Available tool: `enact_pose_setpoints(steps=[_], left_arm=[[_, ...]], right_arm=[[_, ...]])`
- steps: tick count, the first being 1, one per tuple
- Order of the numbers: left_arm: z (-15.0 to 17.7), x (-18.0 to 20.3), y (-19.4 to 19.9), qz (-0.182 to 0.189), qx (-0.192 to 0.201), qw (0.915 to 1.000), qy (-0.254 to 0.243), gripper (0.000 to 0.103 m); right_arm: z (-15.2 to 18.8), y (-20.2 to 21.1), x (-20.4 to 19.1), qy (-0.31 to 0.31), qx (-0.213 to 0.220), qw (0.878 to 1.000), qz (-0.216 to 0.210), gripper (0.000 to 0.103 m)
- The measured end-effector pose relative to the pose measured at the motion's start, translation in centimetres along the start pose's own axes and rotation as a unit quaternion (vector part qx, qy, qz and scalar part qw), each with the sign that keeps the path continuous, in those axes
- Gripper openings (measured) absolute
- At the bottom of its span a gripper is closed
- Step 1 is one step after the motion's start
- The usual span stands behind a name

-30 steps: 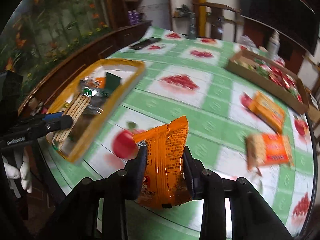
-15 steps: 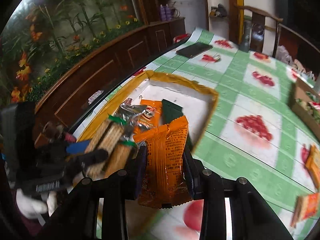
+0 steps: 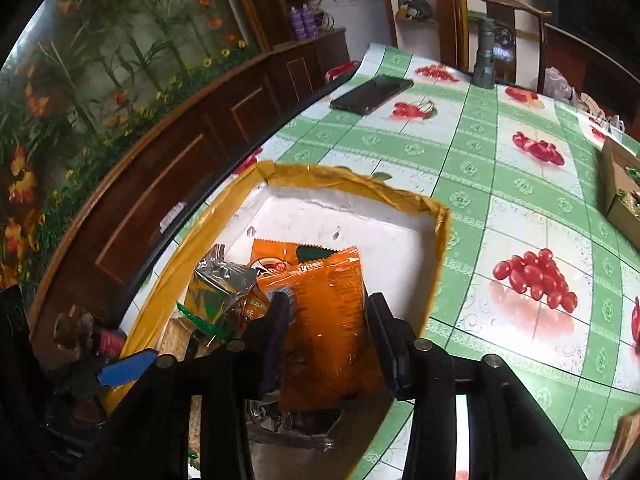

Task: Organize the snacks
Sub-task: 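Carry the cracker pack and orange bag into the white tray and open both tools, then move both tools from the tray toward the orange biscuit packs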

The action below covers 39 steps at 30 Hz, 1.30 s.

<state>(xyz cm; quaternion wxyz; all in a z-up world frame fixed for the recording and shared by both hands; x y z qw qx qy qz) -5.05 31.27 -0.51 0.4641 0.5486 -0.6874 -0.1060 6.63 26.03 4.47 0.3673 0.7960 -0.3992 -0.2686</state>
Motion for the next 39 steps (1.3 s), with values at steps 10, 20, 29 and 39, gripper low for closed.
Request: enact_pose_setpoints(steps=[10,20,29,39], left_arm=[[1.2,2.9,0.5,-0.014,0.001,0.9996,-0.024,0.062],[3.4,7.7,0.1,-0.089,-0.005,0.9925,-0.084,0.074],[5.8,12.2,-0.2,-0.131,0.003,0.9794,-0.154,0.074],[7.1,16.2,-0.7,-0.149,0.012,0.9661,-0.21,0.074]], right_arm=[[3.6,5.3,0.4,0.002,0.04,0.999,0.014,0.056],[9.3,9.4,3.3,-0.028,0.054,0.998,0.028,0.059],[13.0,12.4,6.7,-0.072,0.071,0.994,0.027,0.062],[15.5,15.0,10.3,-0.111,0.089,0.989,0.034,0.063]])
Point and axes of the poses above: each gripper's, at about its wrist camera, not at the fingertips, and y roughly against the way its jaws point, x to its right, z to its underside, the point moved 7 cm from there along -y, roughly the way its jaws point, and after that the axes turned 6 degrees about y, right-handed, at the moved point
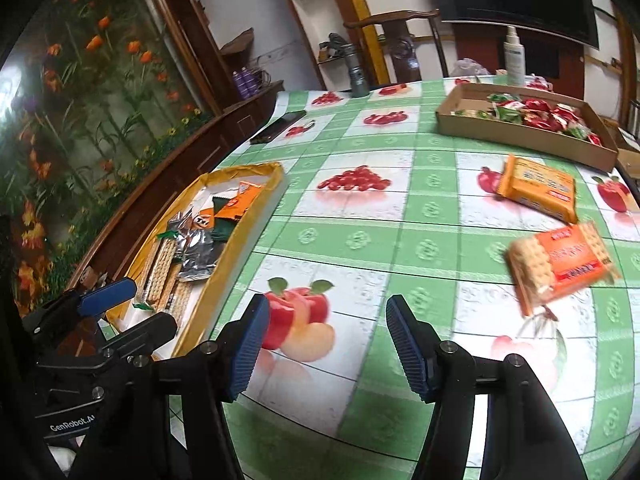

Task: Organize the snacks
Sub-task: 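Move both tools from the tray toward the orange biscuit packs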

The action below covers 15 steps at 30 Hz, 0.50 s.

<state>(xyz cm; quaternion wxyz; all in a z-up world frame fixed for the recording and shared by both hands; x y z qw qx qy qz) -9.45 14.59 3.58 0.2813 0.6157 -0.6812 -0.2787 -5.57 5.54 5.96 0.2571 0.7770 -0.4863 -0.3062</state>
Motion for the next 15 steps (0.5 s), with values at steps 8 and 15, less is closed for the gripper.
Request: enact_pose_setpoints(steps=[8,15], left_arm=[[0.0,2.0,-0.1,0.0,-0.004,0.9998,-0.021,0.074],[0.5,3.4,-1.0,0.015,-0.021,0.9993,-0.028,0.074]], right_arm=[[0.6,0.7,2.2,-0.018,0.005,1.0,0.006,0.064],[1.2,0.7,4.4,-0.034,0.0,0.999,0.013,0.064]])
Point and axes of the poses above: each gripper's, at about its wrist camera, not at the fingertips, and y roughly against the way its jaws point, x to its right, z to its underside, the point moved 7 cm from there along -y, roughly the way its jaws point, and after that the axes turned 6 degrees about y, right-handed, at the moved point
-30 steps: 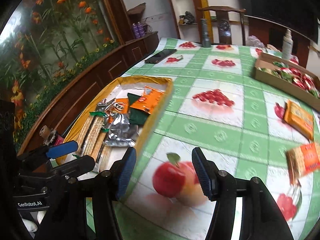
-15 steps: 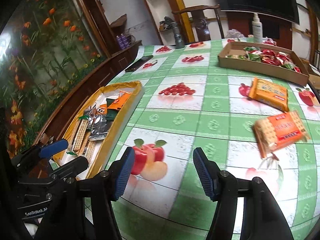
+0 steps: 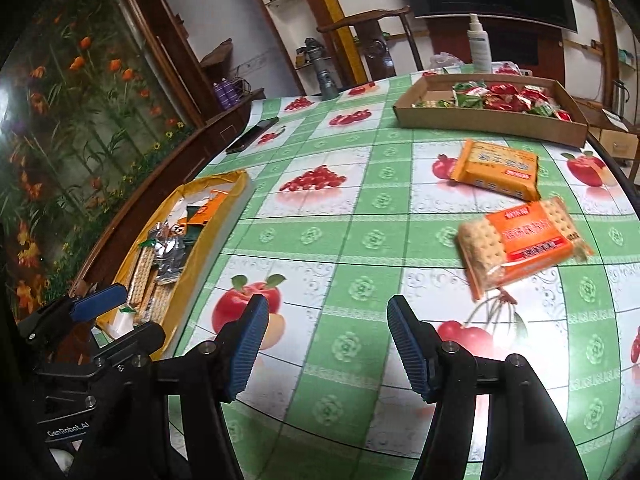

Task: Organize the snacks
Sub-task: 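Move both tools from the tray toward the orange biscuit packs, then grasp the orange cheese biscuit pack with the right tool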

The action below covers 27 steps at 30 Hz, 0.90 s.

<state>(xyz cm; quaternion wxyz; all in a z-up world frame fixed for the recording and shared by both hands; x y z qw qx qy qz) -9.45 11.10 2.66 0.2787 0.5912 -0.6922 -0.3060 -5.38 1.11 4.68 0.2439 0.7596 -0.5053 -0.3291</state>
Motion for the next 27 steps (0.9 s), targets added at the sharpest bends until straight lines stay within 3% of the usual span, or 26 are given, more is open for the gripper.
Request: enact_pose_setpoints(steps=[14,21,27], left_arm=[[0.7,3.8,-5.9,0.076,-0.083,0.9937,0.005,0.074],[0.6,4.3,-7.7,0.096,-0.099,0.9901,0.022,0.074],[0.6,4.2,-8.4,0.101,-0.101,0.9895,0.022,0.073]], right_arm=[[-1.3,0.3,5.5,-0.03,-0.002,0.999,0.03,0.065],[-3.7,1.6,12.0,-0.107,0.025,0.992,0.055,0.065],[-5.0,1.9,18.3,-0.185,0.042,0.978,0.081,0.068]])
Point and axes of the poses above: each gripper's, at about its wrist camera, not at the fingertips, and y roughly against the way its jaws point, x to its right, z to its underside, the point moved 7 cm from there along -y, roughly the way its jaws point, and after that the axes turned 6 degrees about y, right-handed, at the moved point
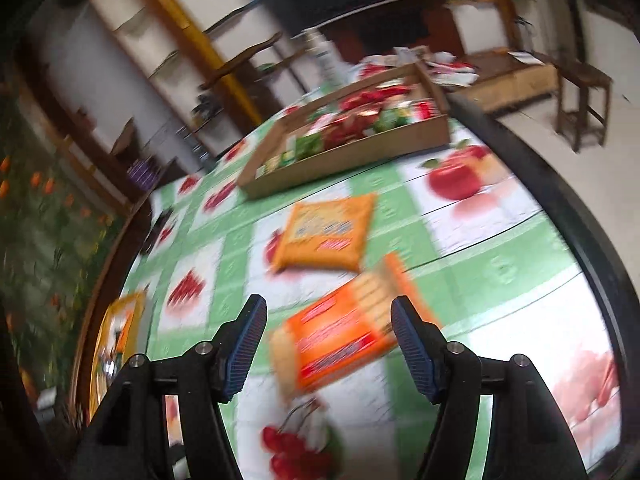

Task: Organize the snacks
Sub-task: 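Grasp the orange cheese biscuit pack with the right tool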

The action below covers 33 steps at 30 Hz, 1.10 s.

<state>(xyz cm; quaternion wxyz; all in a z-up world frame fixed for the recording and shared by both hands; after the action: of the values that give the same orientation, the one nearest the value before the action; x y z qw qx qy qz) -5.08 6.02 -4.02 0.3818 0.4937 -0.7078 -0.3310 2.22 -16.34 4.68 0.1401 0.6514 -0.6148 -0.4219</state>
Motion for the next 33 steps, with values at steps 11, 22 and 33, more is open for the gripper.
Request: enact_pose_setpoints(steps=[11,22,33], left_arm=[[-0.4,0.6,-0.3,0.025,-0.002,0.9997,-0.006,0.086],[-0.4,1.2,-0.7,0.04,-0.001,0.9991,-0.013,0.101],[-0.2,1.9,-1.2,0.027,-0.005,0.9982,-0.052,0.103]], right_arm=[[1.1,-4.2,0.2,0.012,-0.042,0.998,0.042,0.069],[6.3,-4.8,-9.7,0.132,-0.105,0.984,-0.064,0.065],[3.8,3.2,-6.6,0.166,-0.047,0.984,0.044,0.068]])
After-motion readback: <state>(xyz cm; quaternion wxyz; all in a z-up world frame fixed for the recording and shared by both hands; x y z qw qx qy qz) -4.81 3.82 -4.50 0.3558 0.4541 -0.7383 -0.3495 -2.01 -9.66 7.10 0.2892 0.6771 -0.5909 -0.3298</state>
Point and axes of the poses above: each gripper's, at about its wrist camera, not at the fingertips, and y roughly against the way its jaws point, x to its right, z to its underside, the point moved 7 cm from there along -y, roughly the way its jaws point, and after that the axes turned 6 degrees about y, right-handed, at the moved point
